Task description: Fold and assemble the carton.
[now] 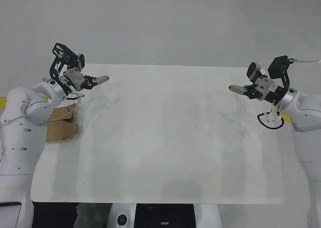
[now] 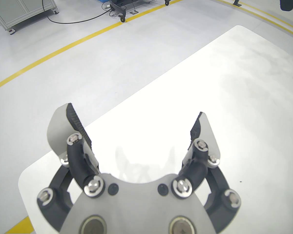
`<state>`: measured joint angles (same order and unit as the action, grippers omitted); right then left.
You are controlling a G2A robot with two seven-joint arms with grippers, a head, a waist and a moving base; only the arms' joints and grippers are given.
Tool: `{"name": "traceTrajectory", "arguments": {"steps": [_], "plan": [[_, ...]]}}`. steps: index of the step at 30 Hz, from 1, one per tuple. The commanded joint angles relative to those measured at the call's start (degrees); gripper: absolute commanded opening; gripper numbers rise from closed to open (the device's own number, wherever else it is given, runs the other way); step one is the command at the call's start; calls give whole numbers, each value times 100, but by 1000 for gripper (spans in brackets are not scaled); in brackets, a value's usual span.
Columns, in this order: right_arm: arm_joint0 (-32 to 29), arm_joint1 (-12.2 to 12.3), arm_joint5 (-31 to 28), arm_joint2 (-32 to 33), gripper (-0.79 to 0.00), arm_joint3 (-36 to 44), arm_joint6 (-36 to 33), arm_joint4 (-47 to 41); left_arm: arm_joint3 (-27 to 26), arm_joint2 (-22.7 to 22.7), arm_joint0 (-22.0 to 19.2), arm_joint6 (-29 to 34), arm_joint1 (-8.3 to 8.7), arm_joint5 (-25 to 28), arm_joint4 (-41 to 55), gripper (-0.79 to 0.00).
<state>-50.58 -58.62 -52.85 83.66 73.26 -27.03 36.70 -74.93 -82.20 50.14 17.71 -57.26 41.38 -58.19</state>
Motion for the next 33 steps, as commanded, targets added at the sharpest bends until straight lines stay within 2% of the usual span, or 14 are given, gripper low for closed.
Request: {"name": "traceTrajectory", "arguments": {"steps": [1, 8, 11, 14, 18, 24, 29, 33], "plan": [[0, 0, 0, 0, -1, 0, 0, 0, 0, 0, 0, 0, 0, 0, 0, -1], [0, 0, 0, 0, -1, 0, 0, 0, 0, 0, 0, 0, 0, 0, 0, -1], [0, 0, 0, 0, 0, 0, 0, 0, 58, -14, 34, 188, -29, -420, 501, 0], [0, 0, 0, 0, 0, 0, 0, 0, 142, -50, -44, 977, -46, -836, 1408, 0], [0, 0, 0, 0, 0, 0, 0, 0, 303, -244, -187, 2353, -30, -1478, 2907, 0], [0, 0, 0, 0, 0, 0, 0, 0, 684, -669, -444, 4006, 72, -2376, 4317, 0], [0, 0, 0, 0, 0, 0, 0, 0, 1140, -885, -674, 4783, 155, -2643, 4937, 0], [0, 0, 0, 0, 0, 0, 0, 0, 1524, -999, -833, 5117, 213, -2802, 5243, 0]]}}
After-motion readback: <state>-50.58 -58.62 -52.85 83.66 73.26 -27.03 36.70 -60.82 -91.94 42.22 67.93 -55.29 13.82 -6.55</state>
